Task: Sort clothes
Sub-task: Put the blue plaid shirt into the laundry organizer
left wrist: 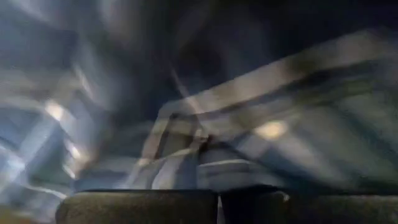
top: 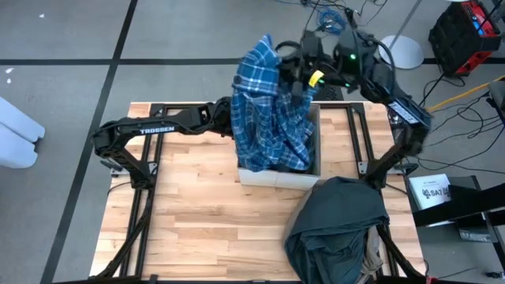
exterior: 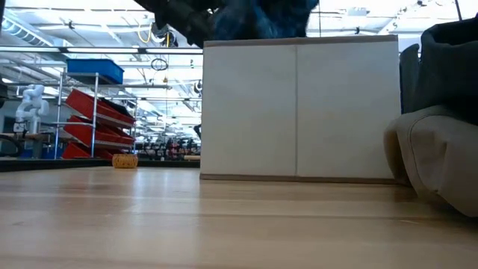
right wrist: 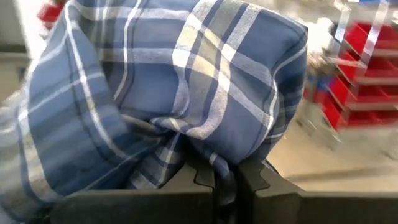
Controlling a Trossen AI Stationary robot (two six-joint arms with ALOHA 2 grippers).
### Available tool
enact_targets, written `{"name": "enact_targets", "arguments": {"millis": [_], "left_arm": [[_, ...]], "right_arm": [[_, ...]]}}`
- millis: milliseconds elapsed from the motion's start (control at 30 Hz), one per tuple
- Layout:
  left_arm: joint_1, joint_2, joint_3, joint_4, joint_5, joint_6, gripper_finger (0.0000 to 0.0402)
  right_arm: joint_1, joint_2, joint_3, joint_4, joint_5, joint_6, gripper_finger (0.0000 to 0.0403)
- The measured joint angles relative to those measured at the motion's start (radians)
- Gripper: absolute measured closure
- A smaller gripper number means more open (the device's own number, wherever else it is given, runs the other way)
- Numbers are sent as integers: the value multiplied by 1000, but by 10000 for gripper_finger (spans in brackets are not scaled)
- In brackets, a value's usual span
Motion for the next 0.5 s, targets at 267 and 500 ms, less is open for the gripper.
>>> {"name": "enact_targets", "arguments": {"millis": [267,500], "left_arm": [[6,0,-21,139,-9,-72,402],[0,1,-21,178,-46,-79,401]], "right_arm": [[-63,-450,-732,384,62,86,397],[-75,-619,-1288,819,51,245,397]]}}
